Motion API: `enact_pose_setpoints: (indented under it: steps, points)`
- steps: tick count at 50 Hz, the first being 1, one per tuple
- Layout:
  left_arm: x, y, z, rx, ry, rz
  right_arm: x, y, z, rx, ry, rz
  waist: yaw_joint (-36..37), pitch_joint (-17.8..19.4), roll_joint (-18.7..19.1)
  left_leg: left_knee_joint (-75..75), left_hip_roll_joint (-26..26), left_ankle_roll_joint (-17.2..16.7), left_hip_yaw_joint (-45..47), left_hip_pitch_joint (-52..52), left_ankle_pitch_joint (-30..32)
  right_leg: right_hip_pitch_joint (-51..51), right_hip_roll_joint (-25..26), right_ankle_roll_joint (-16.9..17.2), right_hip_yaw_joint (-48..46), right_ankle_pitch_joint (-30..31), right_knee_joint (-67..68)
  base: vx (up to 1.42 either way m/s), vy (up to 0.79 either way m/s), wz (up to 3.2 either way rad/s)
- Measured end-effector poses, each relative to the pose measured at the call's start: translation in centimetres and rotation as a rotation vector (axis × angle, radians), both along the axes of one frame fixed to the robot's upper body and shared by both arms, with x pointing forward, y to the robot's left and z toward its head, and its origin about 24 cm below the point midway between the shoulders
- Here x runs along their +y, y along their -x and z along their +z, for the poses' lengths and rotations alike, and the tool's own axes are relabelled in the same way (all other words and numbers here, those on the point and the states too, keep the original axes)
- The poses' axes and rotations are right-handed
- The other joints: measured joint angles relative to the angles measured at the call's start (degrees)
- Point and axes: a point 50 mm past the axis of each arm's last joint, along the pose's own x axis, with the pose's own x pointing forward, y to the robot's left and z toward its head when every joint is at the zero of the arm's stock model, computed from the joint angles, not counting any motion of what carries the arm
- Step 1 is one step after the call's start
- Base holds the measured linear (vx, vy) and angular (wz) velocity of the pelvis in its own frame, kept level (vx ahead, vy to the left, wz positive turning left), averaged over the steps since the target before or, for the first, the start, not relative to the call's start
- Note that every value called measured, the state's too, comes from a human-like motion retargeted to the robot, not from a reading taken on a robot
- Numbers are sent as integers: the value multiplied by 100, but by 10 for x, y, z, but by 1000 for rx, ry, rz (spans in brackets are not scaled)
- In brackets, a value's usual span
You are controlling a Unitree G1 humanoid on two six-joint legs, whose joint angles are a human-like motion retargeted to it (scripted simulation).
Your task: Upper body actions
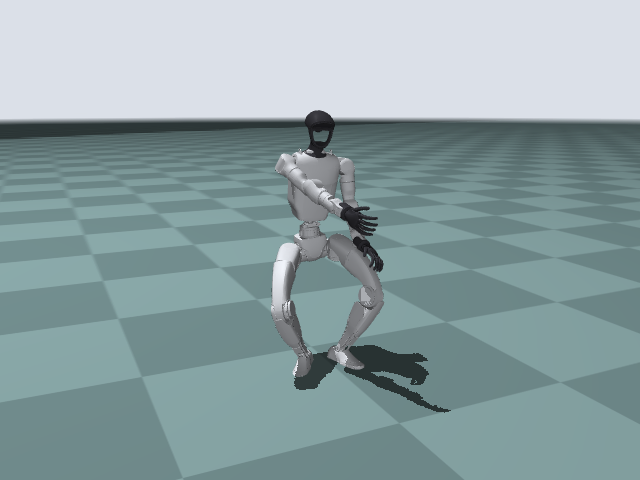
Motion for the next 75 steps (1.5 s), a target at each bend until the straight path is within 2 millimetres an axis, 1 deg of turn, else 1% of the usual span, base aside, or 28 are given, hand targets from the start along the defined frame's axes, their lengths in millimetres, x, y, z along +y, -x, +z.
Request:
enact_pose_setpoints:
  steps: [5, 8, 11, 19, 21, 23, 25, 28, 35, 38, 40, 43, 52, 56, 60, 75]
  points:
    - [0, 0, 0, 0, -3, 0, 1, -3, 20, -93, 20, 1, -8, -11, -11, 1, -7, -2, 1, -6, 2, -10, -7, 2, 9, -5, 7, 0, 0, 0]
    - [1, 0, 0, 0, -6, 0, -1, -4, 21, -113, 45, -7, -10, -13, -19, 0, -10, -2, 2, -8, 6, -16, -9, 1, 13, -6, 8, 0, 0, 0]
    - [1, 0, 1, -2, -7, 1, -2, -3, 13, -91, 72, -6, -7, -6, -26, -1, -7, -2, 4, -4, 9, -17, -8, -1, 14, -6, 8, 0, 0, 0]
    - [1, -1, 2, -5, 1, 4, -7, 5, -27, 33, 131, 38, 0, 28, -20, 0, 12, -3, 7, 12, 4, -1, 5, -10, 3, -1, 2, 0, 0, 0]
    - [1, -1, 1, -4, 4, 5, -8, 6, -33, 49, 140, 42, -1, 30, -8, 1, 16, -3, 7, 14, 2, 4, 8, -10, 0, 1, 0, 0, 0, 0]
    - [0, -1, 1, -3, 6, 5, -8, 7, -33, 53, 136, 41, -3, 29, 3, 2, 18, -3, 5, 14, 1, 6, 11, -10, -2, 3, -2, 0, 0, 0]
    - [0, -1, 1, -3, 8, 5, -7, 6, -29, 46, 116, 37, -3, 25, 14, 1, 17, -1, 3, 12, 1, 7, 10, -9, -4, 4, -3, 0, 0, 0]
    - [0, 0, 0, -2, 8, 4, -4, 3, -16, 10, 68, 33, -3, 16, 19, 1, 13, -2, 2, 7, 2, 3, 5, -7, -4, 3, -1, 0, 0, 0]
    - [0, 0, 0, 0, 3, 2, 1, -4, 25, -126, 12, 34, -12, -7, 9, 0, -8, -4, 4, -2, 7, -13, -15, -4, 11, -7, 10, 0, 0, 0]
    - [0, 0, 0, -2, -1, 1, 1, -5, 35, -166, 16, 26, -11, -4, 0, -4, -18, -4, 8, -3, 11, -19, -23, -4, 16, -9, 12, 0, 0, 0]
    - [0, 0, 0, -2, -2, 1, 0, -6, 37, -175, 23, 22, -11, -3, -5, -5, -22, -4, 10, -2, 12, -20, -28, -3, 19, -10, 14, 0, 0, 0]
    - [0, 0, 0, -2, 0, 2, -2, -6, 30, -156, 44, 22, -10, -2, -10, -6, -20, -5, 12, 3, 11, -19, -26, -4, 21, -10, 15, 0, 0, 0]
    - [0, -1, 1, -4, 4, 5, -9, 0, -13, -12, 95, 24, -8, 24, 7, -3, 3, -3, 12, 20, 9, 0, -5, -11, 12, 1, 5, 0, 0, 0]
    - [0, 0, 1, -2, 9, 6, -11, 2, -23, 28, 85, 24, -6, 24, 19, -1, 11, -4, 11, 23, 5, 6, -1, -12, 6, 2, 4, 0, 0, 0]
    - [0, 0, 0, -1, 8, 7, -12, 3, -25, 32, 87, 28, -9, 18, 23, 1, 11, -5, 11, 23, 3, 7, 0, -14, 6, 0, 4, 0, 0, 0]
    - [0, 1, 0, 0, 4, 5, -9, -1, -6, -46, 97, 39, -11, -1, 15, -2, -3, -6, 15, 19, 8, -4, -16, -13, 14, -6, 10, 0, 0, 0]
